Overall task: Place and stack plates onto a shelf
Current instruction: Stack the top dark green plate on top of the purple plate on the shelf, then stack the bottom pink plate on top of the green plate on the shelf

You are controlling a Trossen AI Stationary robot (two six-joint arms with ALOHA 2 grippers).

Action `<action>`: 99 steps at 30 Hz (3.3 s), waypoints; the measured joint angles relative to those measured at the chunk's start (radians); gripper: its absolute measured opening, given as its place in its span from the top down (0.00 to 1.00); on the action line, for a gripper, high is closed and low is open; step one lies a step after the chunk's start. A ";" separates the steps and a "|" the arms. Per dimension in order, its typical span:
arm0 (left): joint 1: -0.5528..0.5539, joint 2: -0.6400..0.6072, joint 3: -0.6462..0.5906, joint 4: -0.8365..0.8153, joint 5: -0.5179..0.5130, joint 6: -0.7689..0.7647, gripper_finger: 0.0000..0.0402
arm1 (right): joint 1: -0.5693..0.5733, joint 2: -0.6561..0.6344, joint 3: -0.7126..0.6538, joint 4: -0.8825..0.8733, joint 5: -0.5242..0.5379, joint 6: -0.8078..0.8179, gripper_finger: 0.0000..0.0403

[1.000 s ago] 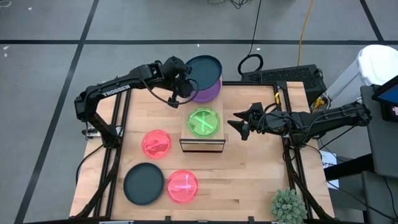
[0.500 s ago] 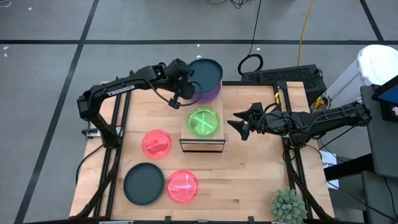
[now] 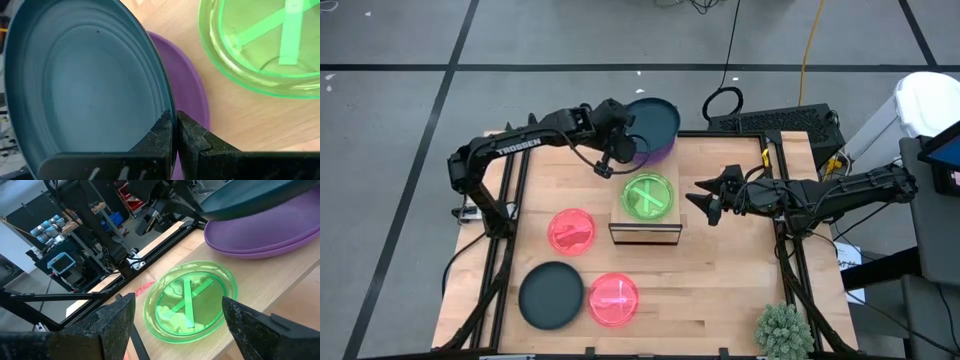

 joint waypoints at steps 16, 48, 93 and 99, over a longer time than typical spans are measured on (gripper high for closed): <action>0.029 0.018 0.000 0.007 -0.001 -0.024 0.92 | 0.000 0.000 0.000 0.000 -0.001 0.000 0.31; -0.009 0.003 0.000 -0.012 0.011 -0.278 0.57 | 0.000 0.000 0.000 -0.004 0.005 -0.021 0.31; -0.571 -0.203 0.000 -0.276 -0.188 -1.464 0.52 | 0.188 0.002 0.000 -0.048 -0.133 0.270 0.31; -0.624 -0.203 0.000 -0.276 -0.226 -1.488 0.52 | 0.230 0.055 0.000 -0.121 -0.134 0.552 0.31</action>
